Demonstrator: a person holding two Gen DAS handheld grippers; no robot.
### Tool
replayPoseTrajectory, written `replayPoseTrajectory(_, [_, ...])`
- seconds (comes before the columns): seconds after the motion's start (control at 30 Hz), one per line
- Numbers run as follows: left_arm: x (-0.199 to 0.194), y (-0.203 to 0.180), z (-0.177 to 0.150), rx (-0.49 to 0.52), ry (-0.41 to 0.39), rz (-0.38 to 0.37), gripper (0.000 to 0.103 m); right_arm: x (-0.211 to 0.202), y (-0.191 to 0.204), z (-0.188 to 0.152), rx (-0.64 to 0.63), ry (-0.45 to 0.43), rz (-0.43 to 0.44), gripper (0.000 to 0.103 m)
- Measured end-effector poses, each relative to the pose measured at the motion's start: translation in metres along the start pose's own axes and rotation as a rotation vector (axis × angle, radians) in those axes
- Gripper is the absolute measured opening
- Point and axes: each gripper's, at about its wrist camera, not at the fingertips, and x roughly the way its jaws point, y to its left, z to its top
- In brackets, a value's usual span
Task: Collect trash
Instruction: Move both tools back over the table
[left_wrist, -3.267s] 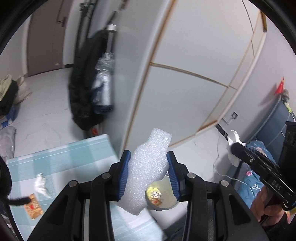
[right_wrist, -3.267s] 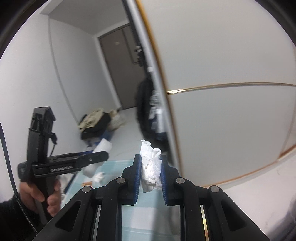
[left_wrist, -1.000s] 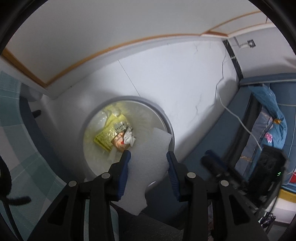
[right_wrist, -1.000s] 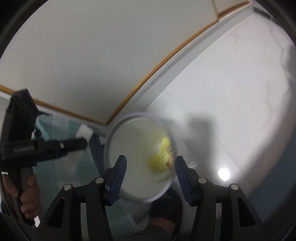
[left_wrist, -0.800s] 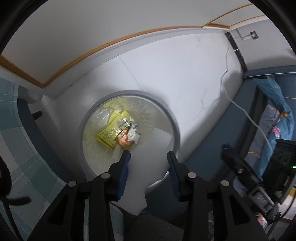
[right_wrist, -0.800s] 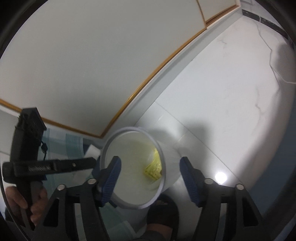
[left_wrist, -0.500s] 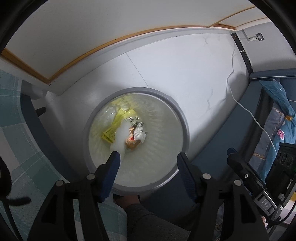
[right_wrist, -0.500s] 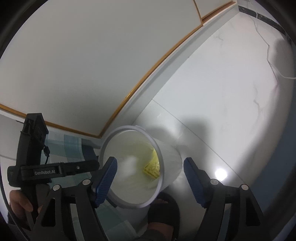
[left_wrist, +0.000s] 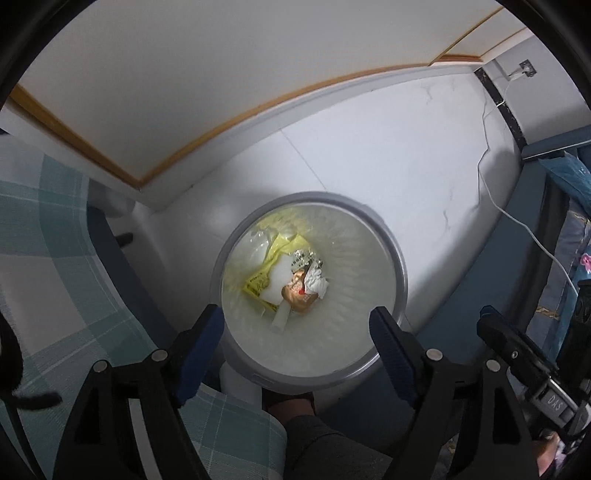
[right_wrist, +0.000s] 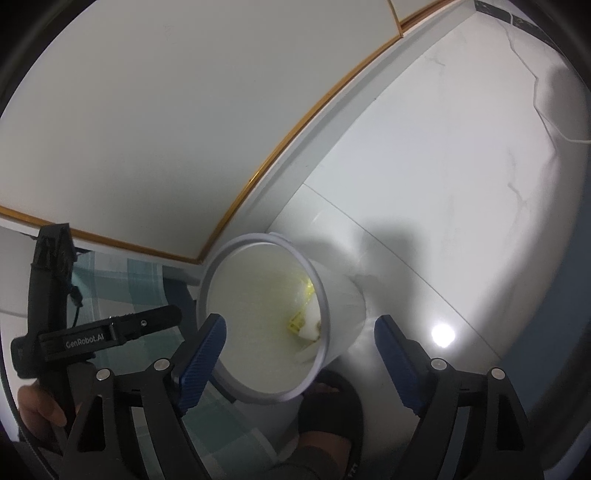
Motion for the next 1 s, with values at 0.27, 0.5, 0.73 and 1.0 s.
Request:
replayPoseTrajectory(0.27, [-0.033, -0.005, -0.012, 0.062, -0.149, 0.103, 0.078, -0.033, 0.003, -0.003, -0.002, -0.067, -0.005, 0.086])
replayPoseTrajectory(0.5, [-0.078, 0.004, -0.030, 0.038, -0.286, 0.195, 0.079, -0.058, 0.016, -0.011, -0.017, -0.100, -0.005, 0.087])
replayPoseTrajectory(0.73, [-0.139, 0.026, -0.061, -0.017, -0.446, 0.162, 0.080, -0.106, 0.051, -0.010, -0.096, -0.197, 0.002, 0.087])
replayPoseTrajectory(1.0, [-0.207, 0.063, -0.108, -0.084, -0.653, 0.199, 0.091, -0.158, 0.107, -0.030, -0.138, -0.300, 0.133, 0.088])
